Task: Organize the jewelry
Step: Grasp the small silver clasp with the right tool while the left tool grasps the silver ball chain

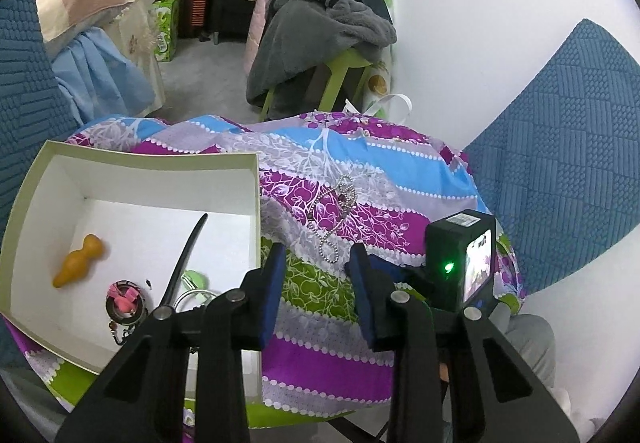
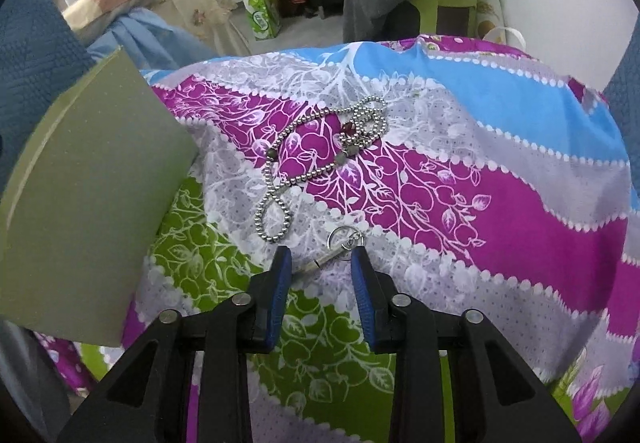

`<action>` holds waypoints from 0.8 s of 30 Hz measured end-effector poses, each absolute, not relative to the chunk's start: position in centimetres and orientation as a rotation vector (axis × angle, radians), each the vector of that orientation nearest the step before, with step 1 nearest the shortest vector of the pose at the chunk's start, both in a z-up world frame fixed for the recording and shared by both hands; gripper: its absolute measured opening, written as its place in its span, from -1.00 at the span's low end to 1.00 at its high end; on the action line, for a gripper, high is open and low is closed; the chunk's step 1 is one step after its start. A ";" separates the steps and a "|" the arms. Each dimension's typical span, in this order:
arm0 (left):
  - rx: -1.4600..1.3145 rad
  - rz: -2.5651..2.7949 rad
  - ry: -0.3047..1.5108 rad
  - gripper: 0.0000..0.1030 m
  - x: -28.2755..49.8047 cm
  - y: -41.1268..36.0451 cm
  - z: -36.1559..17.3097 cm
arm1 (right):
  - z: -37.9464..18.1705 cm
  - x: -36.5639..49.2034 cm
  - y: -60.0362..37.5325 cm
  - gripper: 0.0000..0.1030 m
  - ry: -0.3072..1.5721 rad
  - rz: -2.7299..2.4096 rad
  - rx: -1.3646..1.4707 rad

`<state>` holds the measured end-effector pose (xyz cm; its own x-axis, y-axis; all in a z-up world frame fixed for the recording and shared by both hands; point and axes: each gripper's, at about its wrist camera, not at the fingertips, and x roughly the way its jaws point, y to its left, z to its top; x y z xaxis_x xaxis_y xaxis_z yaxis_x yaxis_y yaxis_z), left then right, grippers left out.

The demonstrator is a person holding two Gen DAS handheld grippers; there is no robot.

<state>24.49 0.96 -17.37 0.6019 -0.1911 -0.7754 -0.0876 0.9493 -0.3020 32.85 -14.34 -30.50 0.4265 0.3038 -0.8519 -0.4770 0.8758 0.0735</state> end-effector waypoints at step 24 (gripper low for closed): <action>-0.248 -0.178 1.039 -0.35 33.4 -6.7 -23.0 | -28.1 34.5 -22.7 -0.93 1.020 0.403 0.040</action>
<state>33.41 -6.71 -23.02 0.4965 -0.2616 -0.8277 0.0282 0.9579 -0.2859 34.53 -22.68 -28.06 0.4565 0.3452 -0.8200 -0.3080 0.9260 0.2184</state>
